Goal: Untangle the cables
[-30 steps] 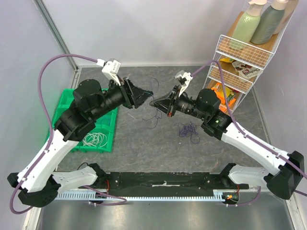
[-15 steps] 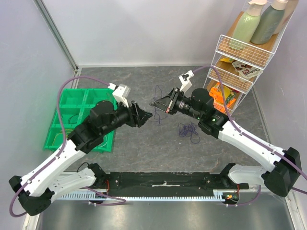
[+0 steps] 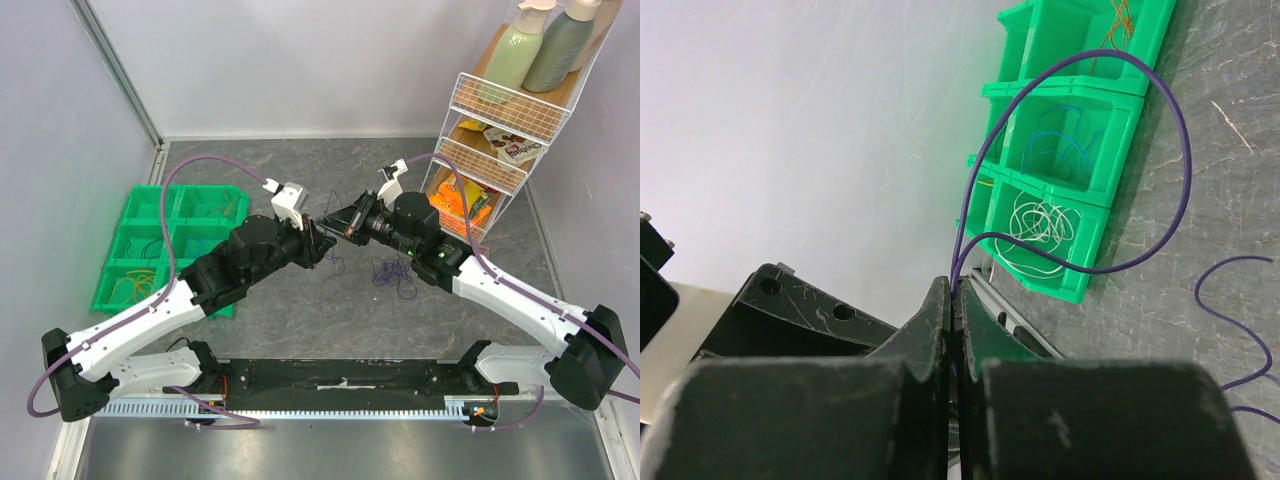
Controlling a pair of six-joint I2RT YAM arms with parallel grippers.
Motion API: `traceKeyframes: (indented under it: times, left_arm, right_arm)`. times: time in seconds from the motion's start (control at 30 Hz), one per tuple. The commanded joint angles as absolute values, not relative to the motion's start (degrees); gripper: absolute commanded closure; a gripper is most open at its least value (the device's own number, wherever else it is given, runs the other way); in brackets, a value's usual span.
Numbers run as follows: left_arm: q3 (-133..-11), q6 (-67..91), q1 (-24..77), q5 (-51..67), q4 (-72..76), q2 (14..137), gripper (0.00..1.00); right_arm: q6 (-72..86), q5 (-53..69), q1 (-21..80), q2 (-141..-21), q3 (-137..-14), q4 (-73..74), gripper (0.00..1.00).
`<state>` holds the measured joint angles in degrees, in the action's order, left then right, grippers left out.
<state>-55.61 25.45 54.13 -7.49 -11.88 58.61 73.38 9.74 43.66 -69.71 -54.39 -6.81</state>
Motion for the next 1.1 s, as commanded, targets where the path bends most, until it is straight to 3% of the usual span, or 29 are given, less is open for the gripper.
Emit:
traceKeyframes:
  times: [0.0, 0.13, 0.27, 0.33, 0.4, 0.53, 0.7, 0.93, 1.07]
  left_arm:
    - [-57.48, 23.73, 54.40, -10.10, -8.18, 58.80, 0.79]
    - [-57.74, 23.47, 54.40, -12.64, -8.52, 59.24, 0.98]
    - [-58.62, 23.21, 54.05, -20.54, -12.29, 58.54, 0.98]
    - [-60.28, 21.63, 52.40, -23.54, -15.28, 57.84, 0.98]
    - [-62.91, 20.83, 46.88, -22.51, -19.92, 57.13, 0.98]
    - [-69.16, 20.13, 33.70, -16.97, -24.60, 56.60, 0.98]
    - [-79.87, 15.04, 18.13, -18.80, -28.65, 60.90, 0.98]
    - [-89.11, 9.58, 3.36, -21.27, -25.32, 66.79, 0.98]
    - [-88.08, 8.00, -3.41, -18.02, -15.50, 70.39, 0.98]
  right_arm:
    - [74.80, 8.00, 43.68, -68.20, -54.14, -8.70, 1.00]
    - [74.88, 8.00, 43.68, -67.94, -53.27, -9.05, 1.00]
    - [67.10, 10.89, 42.28, -67.85, -53.96, -9.68, 0.41]
    - [58.93, 11.60, 40.18, -67.59, -56.85, -2.51, 0.25]
    - [49.53, 10.29, 37.02, -66.19, -58.35, 4.98, 0.18]
    - [38.96, 7.83, 33.40, -60.22, -54.33, 8.96, 0.12]
    - [32.79, 6.94, 33.22, -58.44, -46.95, 9.06, 0.12]
    - [37.09, 14.67, 33.22, -63.53, -32.98, -6.92, 0.14]
    - [36.83, 17.57, 33.22, -67.67, -29.36, -12.82, 0.15]
